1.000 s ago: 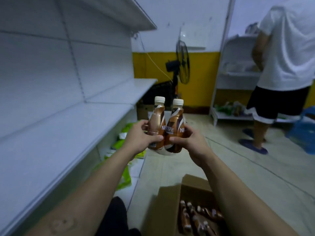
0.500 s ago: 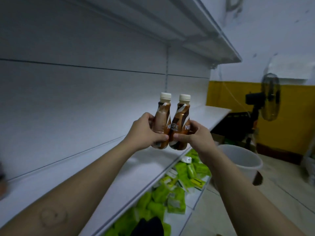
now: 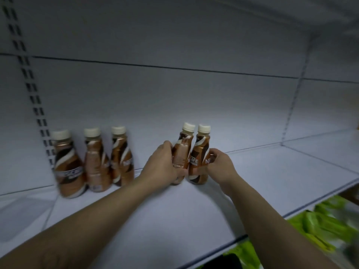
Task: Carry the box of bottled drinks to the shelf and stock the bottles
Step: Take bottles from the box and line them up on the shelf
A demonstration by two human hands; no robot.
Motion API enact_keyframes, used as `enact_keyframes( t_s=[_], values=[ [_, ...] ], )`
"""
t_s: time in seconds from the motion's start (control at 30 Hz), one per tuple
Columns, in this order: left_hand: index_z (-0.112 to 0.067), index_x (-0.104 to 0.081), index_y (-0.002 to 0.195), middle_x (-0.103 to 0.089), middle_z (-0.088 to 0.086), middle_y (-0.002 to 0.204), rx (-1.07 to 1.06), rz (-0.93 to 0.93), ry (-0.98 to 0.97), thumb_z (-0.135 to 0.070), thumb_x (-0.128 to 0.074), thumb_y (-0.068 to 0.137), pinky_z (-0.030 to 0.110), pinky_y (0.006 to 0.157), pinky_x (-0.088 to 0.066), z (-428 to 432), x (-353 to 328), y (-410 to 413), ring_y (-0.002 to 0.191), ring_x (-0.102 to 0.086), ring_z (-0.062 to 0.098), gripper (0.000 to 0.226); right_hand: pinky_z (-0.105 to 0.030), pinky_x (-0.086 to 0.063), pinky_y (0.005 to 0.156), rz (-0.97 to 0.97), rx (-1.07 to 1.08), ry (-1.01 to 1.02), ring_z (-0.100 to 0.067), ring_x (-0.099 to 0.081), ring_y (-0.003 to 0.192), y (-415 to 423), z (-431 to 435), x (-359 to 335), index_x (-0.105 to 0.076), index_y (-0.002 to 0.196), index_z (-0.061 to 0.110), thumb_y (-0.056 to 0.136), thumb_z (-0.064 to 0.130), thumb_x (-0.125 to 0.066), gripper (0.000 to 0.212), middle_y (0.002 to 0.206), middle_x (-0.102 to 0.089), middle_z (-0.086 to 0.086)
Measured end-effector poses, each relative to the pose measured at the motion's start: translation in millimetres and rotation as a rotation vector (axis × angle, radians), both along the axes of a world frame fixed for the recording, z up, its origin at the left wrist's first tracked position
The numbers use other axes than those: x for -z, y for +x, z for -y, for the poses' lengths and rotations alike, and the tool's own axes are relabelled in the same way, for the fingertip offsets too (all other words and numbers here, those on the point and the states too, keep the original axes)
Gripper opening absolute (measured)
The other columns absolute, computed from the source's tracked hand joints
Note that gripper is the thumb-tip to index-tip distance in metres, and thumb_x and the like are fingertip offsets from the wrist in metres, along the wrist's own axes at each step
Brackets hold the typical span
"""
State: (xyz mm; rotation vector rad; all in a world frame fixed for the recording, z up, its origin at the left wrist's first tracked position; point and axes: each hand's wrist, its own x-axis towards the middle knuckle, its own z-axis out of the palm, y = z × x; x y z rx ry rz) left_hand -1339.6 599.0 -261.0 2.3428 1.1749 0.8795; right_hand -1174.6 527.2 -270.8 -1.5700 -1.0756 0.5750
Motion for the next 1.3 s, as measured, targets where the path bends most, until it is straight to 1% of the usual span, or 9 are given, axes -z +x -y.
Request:
enact_keyframes(
  t_s=[0.2,0.27,0.37,0.5,0.67,0.8,0.93,1.1,1.3],
  values=[
    [-0.022,-0.044,0.122,-0.051,-0.001,0.117,-0.099,-0.096,0.125,-0.051,-0.078,0.065,0.040,0.090,-0.049,-9,-2,-23,0.106,-0.051,0.017,0.072,-0.025,-0.048,0.063,0.093,-0.061,-0.023,-0.009,-0.067,0.076,-23,-16,8,-0.065,0.090,0.026,0.051,0.007,-0.088,0.049,0.079,-0.072,0.010],
    [-0.022,-0.040,0.133,-0.050,0.002,0.128,-0.126,-0.020,0.140,-0.053,-0.075,0.068,0.043,0.096,-0.046,-14,-19,-28,0.115,-0.049,0.019,0.080,-0.024,-0.046,0.062,0.121,-0.065,-0.032,-0.008,-0.066,0.077,-26,-17,7,-0.063,0.089,0.027,0.053,0.008,-0.087,0.048,0.080,-0.070,0.010],
    [-0.023,-0.035,0.142,-0.054,0.002,0.129,-0.097,0.001,0.127,-0.050,-0.076,0.070,0.037,0.092,-0.048,-26,-57,-41,0.111,-0.055,0.020,0.087,-0.026,-0.045,0.064,0.155,-0.057,-0.046,-0.011,-0.063,0.081,-28,-20,4,-0.061,0.090,0.027,0.056,0.008,-0.085,0.046,0.085,-0.067,0.010],
    [-0.031,-0.051,0.129,-0.062,-0.007,0.102,0.033,-0.050,0.071,-0.040,-0.075,0.076,0.028,0.079,-0.048,-29,-81,-45,0.091,-0.060,0.011,0.059,-0.025,-0.046,0.065,0.171,-0.047,-0.042,-0.008,-0.061,0.081,-34,-27,6,-0.058,0.088,0.028,0.059,0.010,-0.085,0.043,0.085,-0.066,0.012],
    [-0.029,-0.063,0.111,-0.063,-0.011,0.088,-0.036,-0.060,0.133,-0.033,-0.076,0.077,0.026,0.071,-0.048,-40,-86,-48,0.081,-0.059,0.006,0.036,-0.034,-0.053,0.082,0.182,-0.041,-0.066,-0.015,-0.064,0.090,-45,-40,6,-0.061,0.102,0.026,0.060,0.017,-0.087,0.051,0.096,-0.068,0.008],
    [-0.028,-0.063,0.109,-0.065,-0.005,0.095,-0.154,-0.184,0.292,-0.042,-0.074,0.077,0.034,0.077,-0.049,-44,-86,-51,0.085,-0.060,0.015,0.036,-0.032,-0.053,0.078,0.189,-0.034,-0.065,-0.016,-0.063,0.090,-58,-49,5,-0.060,0.102,0.025,0.057,0.018,-0.088,0.053,0.095,-0.067,0.008],
    [-0.034,-0.062,0.107,-0.067,-0.004,0.099,-0.245,-0.383,0.495,-0.053,-0.065,0.080,0.045,0.099,-0.026,-49,-91,-54,0.098,-0.056,0.021,0.033,-0.039,-0.054,0.086,0.236,-0.034,-0.161,-0.022,-0.062,0.095,-64,-59,-7,-0.060,0.105,0.017,0.055,0.016,-0.089,0.058,0.101,-0.066,0.000],
    [-0.034,-0.063,0.108,-0.068,-0.004,0.103,-0.278,-0.401,0.490,-0.054,-0.065,0.080,0.045,0.100,-0.025,-55,-93,-59,0.104,-0.055,0.022,0.034,-0.040,-0.053,0.089,0.218,-0.015,-0.116,-0.021,-0.062,0.099,-73,-60,3,-0.055,0.114,0.018,0.061,0.017,-0.087,0.061,0.108,-0.065,0.001],
    [-0.034,-0.063,0.100,-0.069,-0.006,0.095,-0.255,-0.373,0.499,-0.052,-0.067,0.077,0.044,0.094,-0.032,-59,-93,-62,0.098,-0.058,0.021,0.029,-0.020,-0.041,0.080,0.290,-0.028,0.050,-0.006,-0.054,0.090,-74,-52,26,-0.047,0.128,0.022,0.076,0.020,-0.079,0.062,0.098,-0.054,0.015]
  ],
)
